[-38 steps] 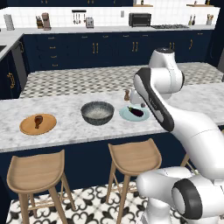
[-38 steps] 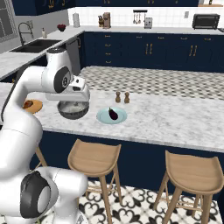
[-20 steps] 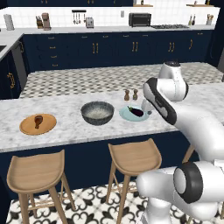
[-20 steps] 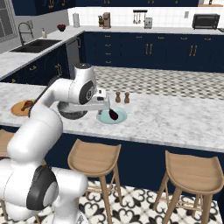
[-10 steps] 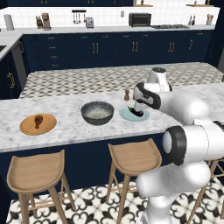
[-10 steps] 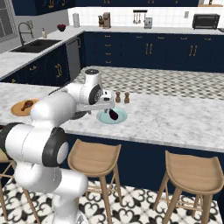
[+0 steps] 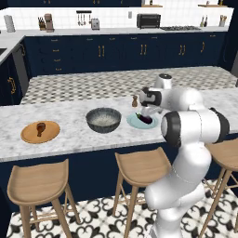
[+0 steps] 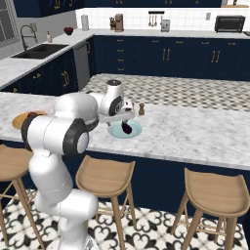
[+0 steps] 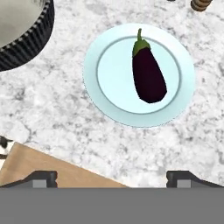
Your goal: Pick the chicken drumstick and eggplant from their plates and place them in the bowl. Then put the bowl in the fridge.
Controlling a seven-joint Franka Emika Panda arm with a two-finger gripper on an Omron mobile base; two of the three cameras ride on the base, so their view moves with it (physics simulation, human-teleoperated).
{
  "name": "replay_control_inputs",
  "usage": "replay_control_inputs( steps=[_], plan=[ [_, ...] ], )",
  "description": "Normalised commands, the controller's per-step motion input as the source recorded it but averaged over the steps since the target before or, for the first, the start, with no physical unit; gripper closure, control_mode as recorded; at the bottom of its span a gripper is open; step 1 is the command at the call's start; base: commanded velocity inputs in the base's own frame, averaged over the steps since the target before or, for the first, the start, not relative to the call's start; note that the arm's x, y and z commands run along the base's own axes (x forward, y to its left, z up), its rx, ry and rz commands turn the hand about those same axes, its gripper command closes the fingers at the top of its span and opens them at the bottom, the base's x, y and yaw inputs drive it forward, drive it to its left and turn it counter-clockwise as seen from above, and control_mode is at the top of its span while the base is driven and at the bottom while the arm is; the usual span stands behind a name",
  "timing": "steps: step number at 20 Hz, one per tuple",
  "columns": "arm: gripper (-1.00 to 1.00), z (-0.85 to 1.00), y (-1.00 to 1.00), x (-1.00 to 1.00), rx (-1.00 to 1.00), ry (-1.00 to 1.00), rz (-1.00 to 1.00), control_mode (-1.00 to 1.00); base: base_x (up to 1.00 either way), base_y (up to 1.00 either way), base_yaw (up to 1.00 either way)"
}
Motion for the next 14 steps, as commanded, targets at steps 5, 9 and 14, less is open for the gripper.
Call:
replay_control_inputs(
  steps=[5,9,14],
  plan=[
    [-1.0,-0.34,0.0,0.52,0.0,-0.02,0.03,-1.0,0.0,0.0,0.0],
    [-1.0,-0.44,-0.03,0.42,0.0,0.0,0.03,-1.0,0.0,0.0,0.0],
    [-1.0,-0.21,-0.16,0.55,0.0,0.04,0.04,-1.0,0.0,0.0,0.0]
  ],
)
